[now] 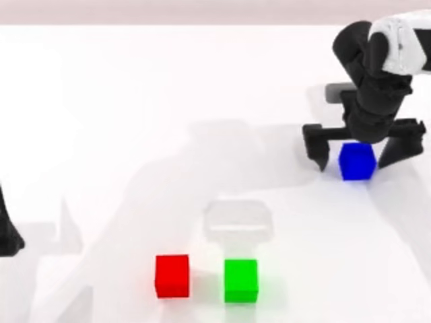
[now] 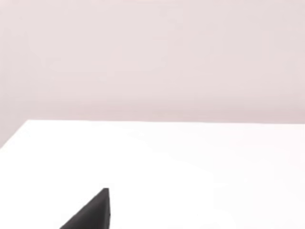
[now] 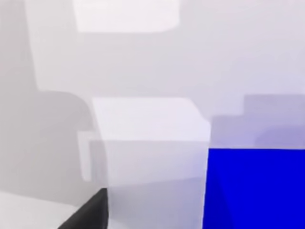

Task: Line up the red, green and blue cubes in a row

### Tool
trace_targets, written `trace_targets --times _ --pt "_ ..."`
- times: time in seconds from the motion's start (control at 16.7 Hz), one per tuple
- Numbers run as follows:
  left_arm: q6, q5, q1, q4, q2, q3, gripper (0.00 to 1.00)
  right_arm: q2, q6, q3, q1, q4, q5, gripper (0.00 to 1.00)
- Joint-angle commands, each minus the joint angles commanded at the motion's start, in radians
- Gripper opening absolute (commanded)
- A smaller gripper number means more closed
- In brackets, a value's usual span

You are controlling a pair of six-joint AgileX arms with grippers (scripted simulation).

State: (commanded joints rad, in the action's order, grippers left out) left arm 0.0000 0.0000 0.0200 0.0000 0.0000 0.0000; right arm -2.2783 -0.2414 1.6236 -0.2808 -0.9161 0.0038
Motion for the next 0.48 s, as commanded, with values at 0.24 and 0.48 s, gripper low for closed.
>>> trace_targets --times 0.24,0.48 --pt "0.0 0.0 0.0 0.0 0.0 0.0 1.0 0.0 0.0 0.0 0.0 0.0 0.0 0.77" --pt "0.0 0.0 0.0 0.0 0.0 0.0 1.0 0.0 0.0 0.0 0.0 0.0 0.0 0.47"
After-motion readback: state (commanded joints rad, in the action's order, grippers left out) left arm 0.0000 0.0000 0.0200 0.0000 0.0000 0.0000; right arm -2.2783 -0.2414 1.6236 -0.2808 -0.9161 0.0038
